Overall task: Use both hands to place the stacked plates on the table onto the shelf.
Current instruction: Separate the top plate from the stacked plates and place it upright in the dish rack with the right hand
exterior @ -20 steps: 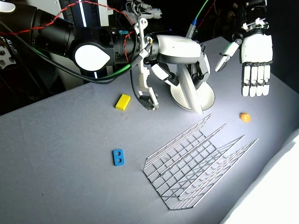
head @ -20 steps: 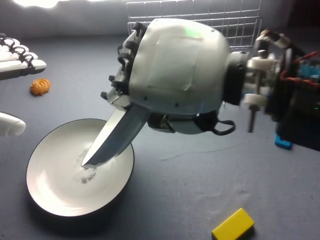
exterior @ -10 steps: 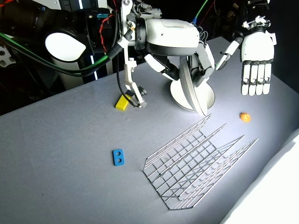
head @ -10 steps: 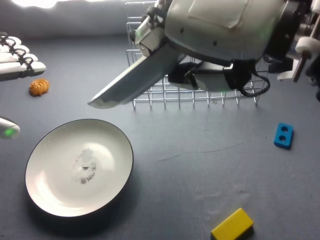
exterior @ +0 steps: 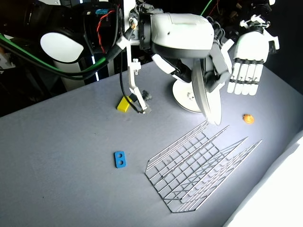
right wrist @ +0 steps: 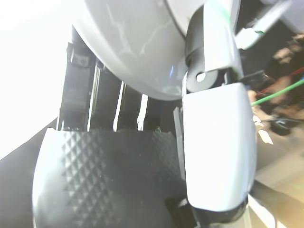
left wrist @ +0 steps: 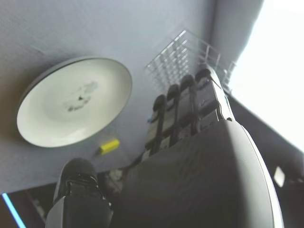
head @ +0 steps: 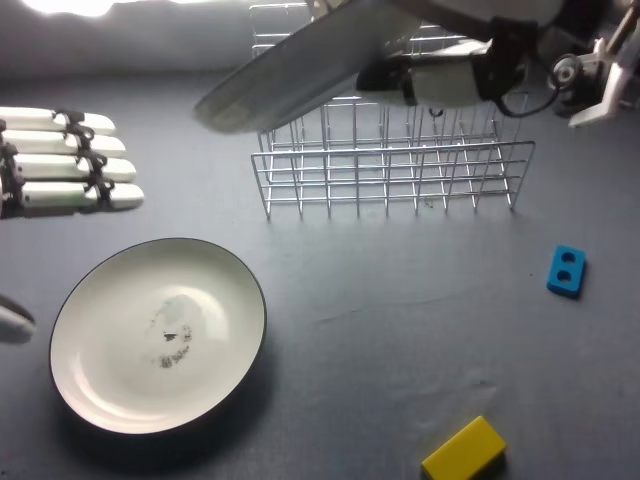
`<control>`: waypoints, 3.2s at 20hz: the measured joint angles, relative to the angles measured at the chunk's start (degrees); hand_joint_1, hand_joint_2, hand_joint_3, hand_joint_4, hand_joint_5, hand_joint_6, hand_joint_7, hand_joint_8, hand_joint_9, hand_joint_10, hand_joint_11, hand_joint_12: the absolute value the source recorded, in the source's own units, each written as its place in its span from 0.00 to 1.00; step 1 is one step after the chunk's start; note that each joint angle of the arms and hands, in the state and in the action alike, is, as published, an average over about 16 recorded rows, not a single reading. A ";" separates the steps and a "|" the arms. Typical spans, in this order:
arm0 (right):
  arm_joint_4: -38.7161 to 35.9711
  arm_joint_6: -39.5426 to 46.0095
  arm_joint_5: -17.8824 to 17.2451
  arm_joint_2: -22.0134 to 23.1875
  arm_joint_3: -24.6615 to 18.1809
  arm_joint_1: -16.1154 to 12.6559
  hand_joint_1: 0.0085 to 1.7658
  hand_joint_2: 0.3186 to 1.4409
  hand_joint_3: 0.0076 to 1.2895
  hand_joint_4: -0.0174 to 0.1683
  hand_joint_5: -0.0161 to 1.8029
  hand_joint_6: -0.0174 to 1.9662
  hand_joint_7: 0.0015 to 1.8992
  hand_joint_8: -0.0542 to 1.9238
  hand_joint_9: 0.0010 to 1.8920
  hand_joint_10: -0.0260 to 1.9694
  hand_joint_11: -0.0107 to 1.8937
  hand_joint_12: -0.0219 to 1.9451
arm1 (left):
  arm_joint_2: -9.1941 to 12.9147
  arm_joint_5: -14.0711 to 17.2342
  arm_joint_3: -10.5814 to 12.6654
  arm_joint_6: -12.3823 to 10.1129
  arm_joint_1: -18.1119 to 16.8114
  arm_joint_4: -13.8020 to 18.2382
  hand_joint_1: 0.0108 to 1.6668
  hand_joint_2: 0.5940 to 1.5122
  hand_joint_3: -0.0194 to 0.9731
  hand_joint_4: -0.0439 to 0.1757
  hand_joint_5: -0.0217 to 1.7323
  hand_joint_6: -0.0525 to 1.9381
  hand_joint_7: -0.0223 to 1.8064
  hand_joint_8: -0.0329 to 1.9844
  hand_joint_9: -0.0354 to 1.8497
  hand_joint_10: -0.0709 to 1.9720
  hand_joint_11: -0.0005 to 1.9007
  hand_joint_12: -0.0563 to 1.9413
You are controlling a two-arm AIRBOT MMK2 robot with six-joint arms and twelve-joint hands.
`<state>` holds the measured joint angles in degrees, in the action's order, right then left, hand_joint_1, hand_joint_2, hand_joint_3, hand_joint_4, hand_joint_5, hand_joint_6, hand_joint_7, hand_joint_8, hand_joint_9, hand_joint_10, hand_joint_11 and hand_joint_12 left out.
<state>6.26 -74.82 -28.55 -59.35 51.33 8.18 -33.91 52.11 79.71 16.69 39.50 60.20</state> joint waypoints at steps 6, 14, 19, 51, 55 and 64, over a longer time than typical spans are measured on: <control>9.00 0.97 3.60 0.03 3.03 -2.59 0.68 0.58 0.01 0.16 0.55 0.51 0.58 0.41 0.71 0.03 0.48 0.56 | -1.05 8.48 0.80 -0.11 -1.86 7.41 0.01 0.54 0.03 0.18 0.03 0.03 0.04 0.02 0.03 0.04 0.01 0.03; 18.28 3.76 9.75 -0.58 6.99 -5.30 0.68 0.58 0.01 0.15 0.54 0.51 0.58 0.42 0.71 0.03 0.48 0.56 | -1.89 14.48 1.78 -0.39 -4.23 15.81 0.01 0.54 0.03 0.18 0.03 0.03 0.04 0.02 0.03 0.04 0.01 0.03; 20.59 5.62 12.31 -1.51 9.28 -5.76 0.68 0.58 0.01 0.15 0.53 0.52 0.58 0.42 0.71 0.03 0.47 0.56 | -2.16 15.78 3.16 -0.77 -4.03 20.51 0.01 0.55 0.03 0.18 0.03 0.03 0.04 0.02 0.03 0.04 0.01 0.03; 20.66 17.48 19.68 -10.42 24.91 -0.22 0.68 0.67 0.01 0.09 0.48 0.54 0.53 0.50 0.68 0.03 0.45 0.59 | -1.75 -2.74 -0.88 -1.76 3.68 23.52 0.01 0.56 0.03 0.18 0.03 0.03 0.03 0.02 0.03 0.04 0.01 0.03; 20.67 17.58 19.60 -10.65 25.23 0.29 0.68 0.67 0.01 0.08 0.45 0.44 0.51 0.40 0.64 0.03 0.41 0.60 | -1.50 -5.04 -1.56 -1.75 5.04 21.73 0.01 0.56 0.03 0.18 0.03 0.03 0.03 0.02 0.03 0.03 0.01 0.03; 20.12 17.57 19.14 -10.76 25.46 0.41 0.67 0.67 0.01 0.08 0.42 0.18 0.48 0.15 0.53 0.03 0.29 0.63 | -0.92 -8.41 -3.92 -1.62 9.45 16.29 0.00 0.57 0.03 0.18 0.03 0.03 0.04 0.02 0.02 0.03 0.01 0.02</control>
<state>26.38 -57.25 -9.41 -70.11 76.80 8.59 -34.83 43.69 75.79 15.07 48.95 76.49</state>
